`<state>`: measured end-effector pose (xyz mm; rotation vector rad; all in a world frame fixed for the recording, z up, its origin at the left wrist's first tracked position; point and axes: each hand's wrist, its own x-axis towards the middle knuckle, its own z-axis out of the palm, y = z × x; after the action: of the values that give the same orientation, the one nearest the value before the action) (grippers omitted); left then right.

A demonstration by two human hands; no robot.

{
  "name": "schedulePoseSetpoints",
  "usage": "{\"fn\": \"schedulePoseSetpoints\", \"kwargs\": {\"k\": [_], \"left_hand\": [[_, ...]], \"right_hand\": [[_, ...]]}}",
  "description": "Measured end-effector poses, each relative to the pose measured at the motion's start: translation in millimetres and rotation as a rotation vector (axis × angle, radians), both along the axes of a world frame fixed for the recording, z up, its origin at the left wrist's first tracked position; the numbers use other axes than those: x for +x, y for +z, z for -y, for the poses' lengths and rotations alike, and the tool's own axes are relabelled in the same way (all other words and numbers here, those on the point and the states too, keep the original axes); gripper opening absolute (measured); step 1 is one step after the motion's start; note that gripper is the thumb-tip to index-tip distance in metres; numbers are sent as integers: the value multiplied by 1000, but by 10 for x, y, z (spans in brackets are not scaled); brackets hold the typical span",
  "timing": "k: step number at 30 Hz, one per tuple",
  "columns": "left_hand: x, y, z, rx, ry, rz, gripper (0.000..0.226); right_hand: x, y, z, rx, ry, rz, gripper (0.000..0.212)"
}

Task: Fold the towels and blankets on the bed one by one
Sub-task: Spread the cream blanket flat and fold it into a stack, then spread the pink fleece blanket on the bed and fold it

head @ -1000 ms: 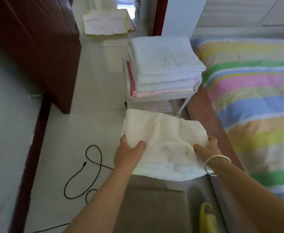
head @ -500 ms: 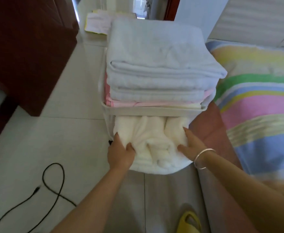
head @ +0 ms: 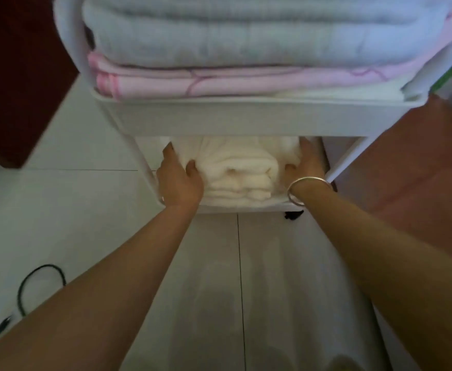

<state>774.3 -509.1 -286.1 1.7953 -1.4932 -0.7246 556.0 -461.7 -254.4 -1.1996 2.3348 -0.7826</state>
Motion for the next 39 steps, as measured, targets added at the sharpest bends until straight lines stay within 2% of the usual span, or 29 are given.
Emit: {"fn": "schedulePoseSetpoints", "kwargs": {"k": [2,5,7,9,10,12,14,18,24,26,27,29,31,33,35,37,39], "left_hand": [[-26,-235,37,46,-39,75,59],[-52,-246,73,143,11,237,68],[-152,-58,110,7,-12,365,72],[-330,152,155,-239,-143,529,62],[-427,209,193,-291,-216,608,57],[-540,158,243,-196,-346,743,54],[-491,-149,260,-73,-440,868,61],[-289,-719,271,-125,-468,911,66],[-367,-670,380,-16,-510,983,66],[-361,-528,298,-16,-520,934,63],[-342,-460,202,-49,-521,843,59],[-340,-259,-153,-187,-555,542,53],[-358,14,-616,-280,-606,244,45],[-550,441,-998,-279,-607,38,32],[-883,992,-1260,-243,-559,-112,25],[-1167,1502,-1458,-236,-539,-190,25],[-1453,1988,-1638,-236,-584,-230,26]], "right_hand": [[-122,-203,30,114,1,-2,74],[-187,-307,162,303,10,-41,73],[-132,-197,259,308,-37,-167,66],[48,-24,309,198,-1,-363,60],[156,36,348,151,62,-443,59],[357,18,412,185,216,-504,63],[458,-257,404,316,333,-582,65],[454,-866,337,361,346,-616,65],[429,-887,446,402,362,-580,66],[428,-753,335,419,393,-536,65],[447,-680,231,409,402,-532,64],[461,-496,-112,340,395,-517,64],[492,-254,-502,183,382,-479,62],[425,173,-870,-16,317,-453,54],[246,700,-1217,-142,247,-425,42],[83,1242,-1546,-219,172,-402,33],[-155,1756,-1851,-270,78,-457,27]]}}
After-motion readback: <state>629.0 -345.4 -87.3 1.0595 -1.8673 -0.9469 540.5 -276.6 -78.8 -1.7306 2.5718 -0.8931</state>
